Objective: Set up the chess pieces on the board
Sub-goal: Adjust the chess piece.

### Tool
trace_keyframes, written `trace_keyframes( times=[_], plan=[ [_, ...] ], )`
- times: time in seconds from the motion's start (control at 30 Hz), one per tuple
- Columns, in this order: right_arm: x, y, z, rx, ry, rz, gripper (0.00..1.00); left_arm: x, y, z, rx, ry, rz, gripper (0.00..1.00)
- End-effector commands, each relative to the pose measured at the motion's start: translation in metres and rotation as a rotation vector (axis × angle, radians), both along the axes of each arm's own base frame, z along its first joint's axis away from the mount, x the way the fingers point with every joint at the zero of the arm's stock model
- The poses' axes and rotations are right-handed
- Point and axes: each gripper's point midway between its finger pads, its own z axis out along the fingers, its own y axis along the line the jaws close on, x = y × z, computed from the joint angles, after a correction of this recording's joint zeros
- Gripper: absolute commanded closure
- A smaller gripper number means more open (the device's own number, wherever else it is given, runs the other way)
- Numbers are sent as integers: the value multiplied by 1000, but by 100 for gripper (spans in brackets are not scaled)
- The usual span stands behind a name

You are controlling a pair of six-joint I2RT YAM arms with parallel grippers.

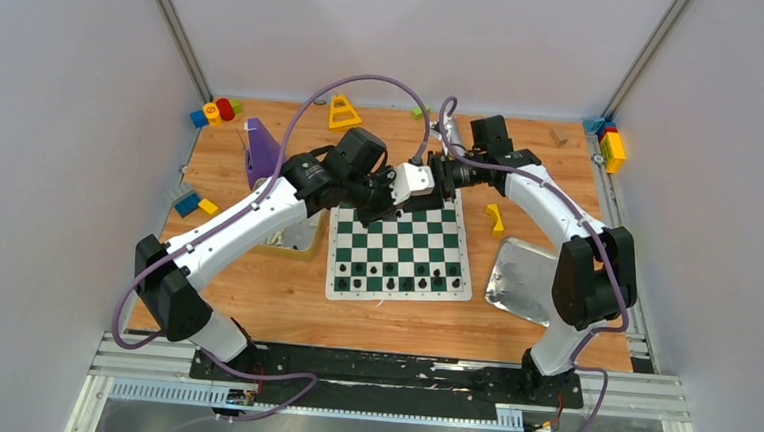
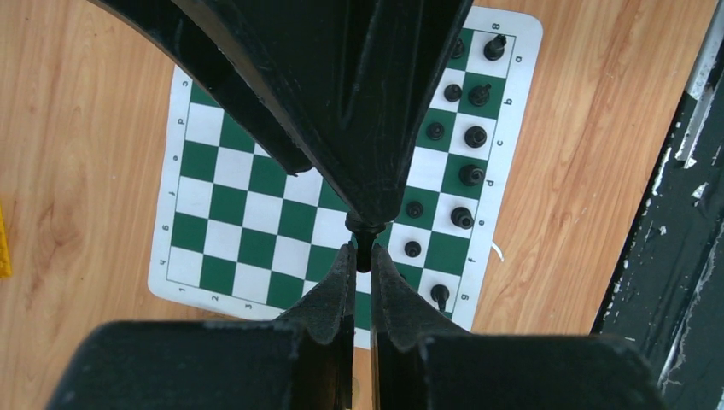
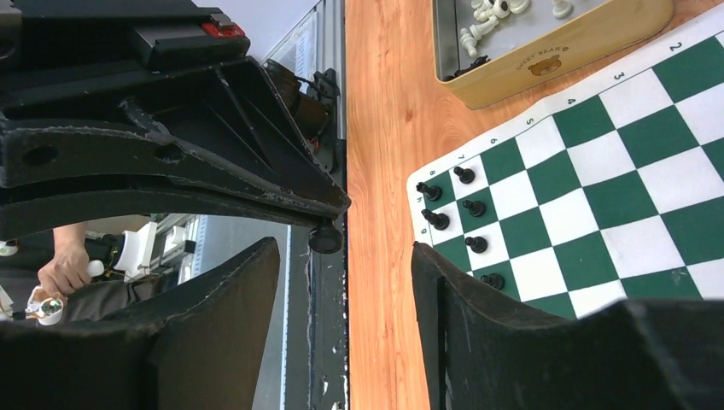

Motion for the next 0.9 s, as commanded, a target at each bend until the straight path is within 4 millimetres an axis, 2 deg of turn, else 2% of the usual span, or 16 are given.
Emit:
trace_keyframes(
  times=[0.0, 0.43, 0.73, 0.87],
  plan=[
    [1, 8, 14, 39, -51, 31, 41, 7, -5, 19, -26, -59, 5, 96],
    [-3, 21, 7, 23, -36, 56, 52, 8, -7, 18, -30, -53, 16, 96],
    [-5, 24, 7, 27, -33, 70, 63, 7, -7, 17, -32, -46, 15, 96],
    [-7, 26, 7, 28, -28, 80, 71, 8, -8, 16, -30, -43, 18, 96]
  ],
)
